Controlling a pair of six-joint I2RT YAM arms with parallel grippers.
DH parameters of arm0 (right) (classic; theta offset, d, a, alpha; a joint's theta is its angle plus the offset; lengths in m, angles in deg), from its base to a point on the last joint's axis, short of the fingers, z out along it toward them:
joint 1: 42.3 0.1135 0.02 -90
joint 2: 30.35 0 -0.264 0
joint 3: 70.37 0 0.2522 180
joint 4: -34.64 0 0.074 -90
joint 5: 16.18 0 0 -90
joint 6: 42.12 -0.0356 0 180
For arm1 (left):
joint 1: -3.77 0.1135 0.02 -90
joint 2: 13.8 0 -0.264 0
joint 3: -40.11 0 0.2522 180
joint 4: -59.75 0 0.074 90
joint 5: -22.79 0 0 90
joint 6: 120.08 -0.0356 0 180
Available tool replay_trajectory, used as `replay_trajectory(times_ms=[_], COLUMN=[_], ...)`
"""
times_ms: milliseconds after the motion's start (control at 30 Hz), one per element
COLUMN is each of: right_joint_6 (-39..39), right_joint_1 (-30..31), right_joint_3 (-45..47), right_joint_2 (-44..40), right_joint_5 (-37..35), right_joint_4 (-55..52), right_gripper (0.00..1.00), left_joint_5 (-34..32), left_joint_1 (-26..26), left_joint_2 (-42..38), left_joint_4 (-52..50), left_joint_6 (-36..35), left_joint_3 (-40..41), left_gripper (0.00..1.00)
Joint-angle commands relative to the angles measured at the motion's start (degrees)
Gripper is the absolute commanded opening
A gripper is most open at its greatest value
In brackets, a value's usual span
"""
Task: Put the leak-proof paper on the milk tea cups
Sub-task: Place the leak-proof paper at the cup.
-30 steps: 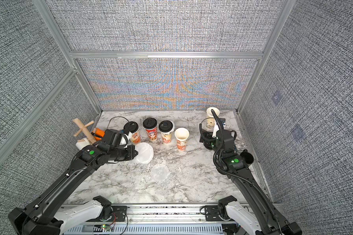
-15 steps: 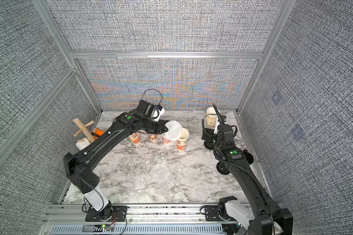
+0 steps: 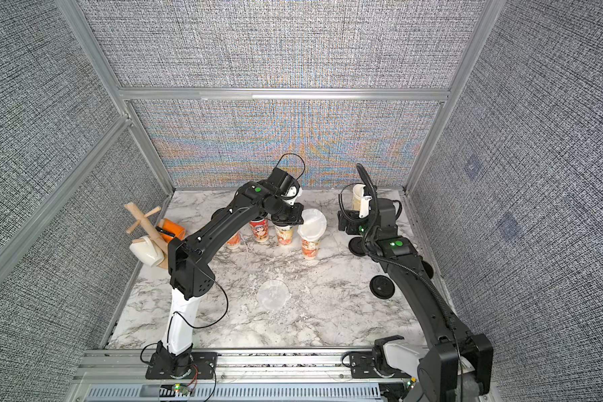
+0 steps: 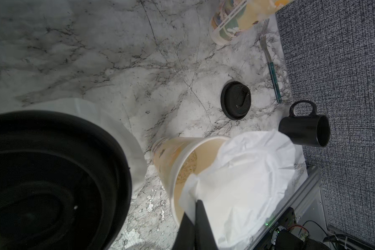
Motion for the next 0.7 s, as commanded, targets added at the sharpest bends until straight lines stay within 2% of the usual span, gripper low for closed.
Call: replay_trajectory(times_ms=[0,233,333,467,533,667], right_joint_6=[1.4,1.4,1.5,1.4,1.3,1.4], right_joint_1=[0.1,1.4,2.0,2.4,2.4,2.5], right_joint_3=[-2.2,-5.3,-5.2,-4.9,-4.9,-4.9], right_joint_2=[2.6,7.9,8.7,8.8,8.7,8.4], right_joint_5=[4.7,6.2,6.0,5.8,5.6,5.3], right_joint_4=[-0.3,-2.2,-2.5,-2.4,-2.5,-2.7], right_gripper=[0.90,0.90,0.90,0.90,0.90,0.91], left_joint_5=[-2.2,-2.7,-2.6,-2.4,-2.4,-2.4], left_joint_1=[-0.3,-0.3,-0.4,-0.5,-0.5,-0.6], left_joint_2=[0.4,1.0,1.4,1.4,1.3,1.0], left_joint_4=[-2.1,-3.0,-3.3,-3.4,-3.4,-3.4], left_joint_6=[-0.7,-0.9,-0.9,-1.1,-1.2,-1.3], left_joint_3=[-0.7,-1.8,-2.2,-2.5,-2.8,-3.3], left_gripper=[0.05,0.08,0.14,0.31,0.36,0.38])
